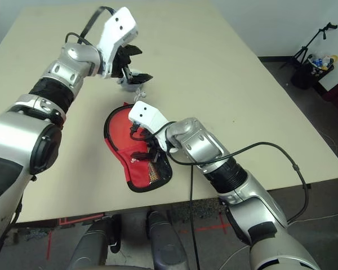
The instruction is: Store the ping-pong paddle in its case and zip it.
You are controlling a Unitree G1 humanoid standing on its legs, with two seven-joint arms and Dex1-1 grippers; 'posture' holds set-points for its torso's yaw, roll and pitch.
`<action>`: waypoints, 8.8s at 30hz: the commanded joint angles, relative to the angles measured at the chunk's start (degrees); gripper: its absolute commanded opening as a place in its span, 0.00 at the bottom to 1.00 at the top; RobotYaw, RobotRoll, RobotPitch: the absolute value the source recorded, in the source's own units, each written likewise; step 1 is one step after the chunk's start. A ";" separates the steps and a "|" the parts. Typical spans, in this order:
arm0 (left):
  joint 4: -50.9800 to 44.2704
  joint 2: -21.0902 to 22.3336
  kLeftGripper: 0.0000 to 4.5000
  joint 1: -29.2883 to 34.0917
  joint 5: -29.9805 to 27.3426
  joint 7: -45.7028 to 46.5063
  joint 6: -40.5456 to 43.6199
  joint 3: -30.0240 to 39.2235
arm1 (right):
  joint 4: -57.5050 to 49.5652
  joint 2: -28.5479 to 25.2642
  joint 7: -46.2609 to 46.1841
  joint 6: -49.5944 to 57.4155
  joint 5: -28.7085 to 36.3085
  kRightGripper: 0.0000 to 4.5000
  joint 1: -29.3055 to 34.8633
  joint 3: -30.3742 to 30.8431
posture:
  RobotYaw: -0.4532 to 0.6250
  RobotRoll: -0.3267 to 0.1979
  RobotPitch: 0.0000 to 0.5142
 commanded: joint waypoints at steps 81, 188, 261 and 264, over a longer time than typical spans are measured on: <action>-33.15 7.37 1.00 34.79 0.39 -3.97 12.77 -14.04 | 72.46 19.86 -33.00 -52.50 -18.47 1.00 -28.81 -17.94 | 0.40 0.62 0.35; -23.76 2.96 1.00 30.78 0.08 -4.95 8.44 -14.51 | -45.65 -64.43 35.42 15.52 16.21 0.00 58.20 -55.07 | 0.23 0.62 0.40; -24.13 5.49 1.00 42.10 -13.69 53.46 -8.65 19.19 | 32.18 -6.48 -39.08 -41.36 8.40 1.00 7.25 -57.70 | 0.37 0.62 0.47; -24.62 5.58 1.00 43.81 -13.79 54.56 -9.35 19.24 | 36.10 -7.50 -38.69 -44.21 8.37 1.00 6.43 -57.37 | 0.37 0.62 0.47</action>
